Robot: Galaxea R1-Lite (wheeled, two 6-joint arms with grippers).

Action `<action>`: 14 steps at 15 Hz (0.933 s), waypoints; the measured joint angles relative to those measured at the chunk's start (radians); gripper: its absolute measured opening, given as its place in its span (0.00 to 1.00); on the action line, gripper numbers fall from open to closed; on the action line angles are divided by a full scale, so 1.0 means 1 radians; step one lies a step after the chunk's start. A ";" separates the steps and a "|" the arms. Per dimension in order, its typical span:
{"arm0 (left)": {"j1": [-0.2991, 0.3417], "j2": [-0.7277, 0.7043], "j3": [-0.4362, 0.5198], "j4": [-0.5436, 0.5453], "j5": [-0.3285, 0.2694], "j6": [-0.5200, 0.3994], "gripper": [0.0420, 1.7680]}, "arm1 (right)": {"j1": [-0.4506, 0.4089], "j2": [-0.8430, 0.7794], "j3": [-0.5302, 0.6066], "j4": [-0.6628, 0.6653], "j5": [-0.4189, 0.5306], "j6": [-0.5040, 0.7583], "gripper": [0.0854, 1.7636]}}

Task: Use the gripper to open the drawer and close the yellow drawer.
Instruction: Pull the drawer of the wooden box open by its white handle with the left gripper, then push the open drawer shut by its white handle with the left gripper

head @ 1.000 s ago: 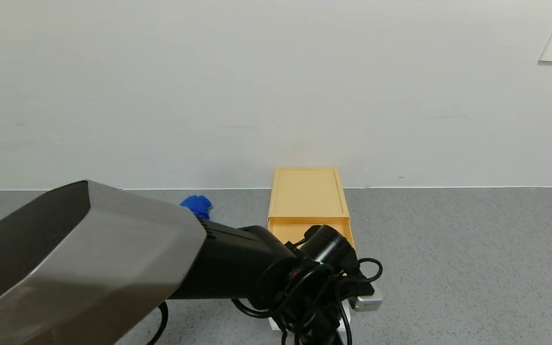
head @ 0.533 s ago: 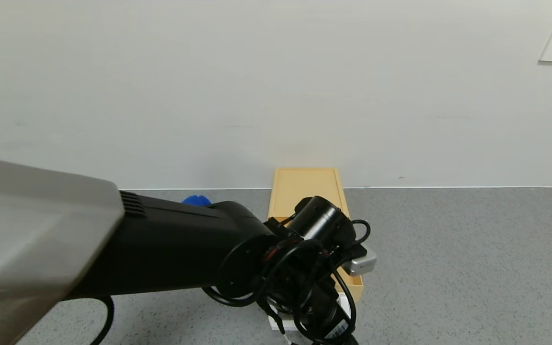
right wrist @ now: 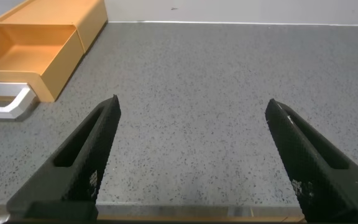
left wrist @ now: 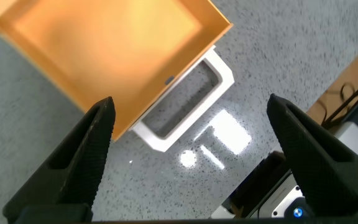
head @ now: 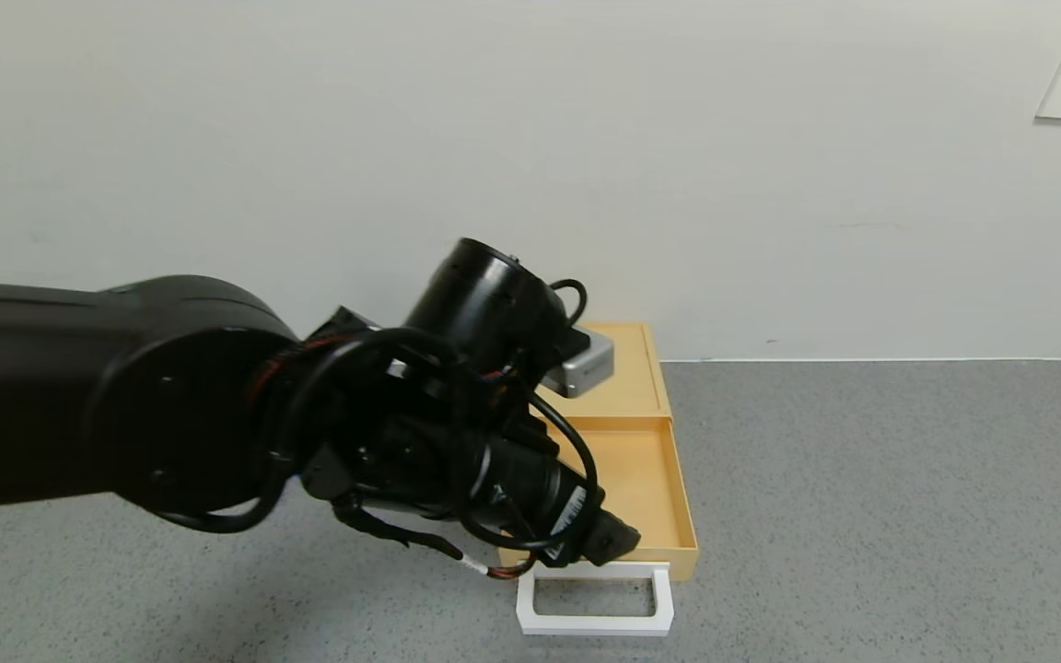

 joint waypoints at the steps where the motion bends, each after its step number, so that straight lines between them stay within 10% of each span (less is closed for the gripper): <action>1: 0.027 -0.032 0.010 0.000 0.003 -0.021 0.99 | 0.000 0.000 0.000 0.000 0.000 0.000 0.97; 14: 0.238 -0.218 0.111 -0.002 0.002 -0.112 0.99 | 0.000 0.000 0.000 0.000 0.000 0.000 0.97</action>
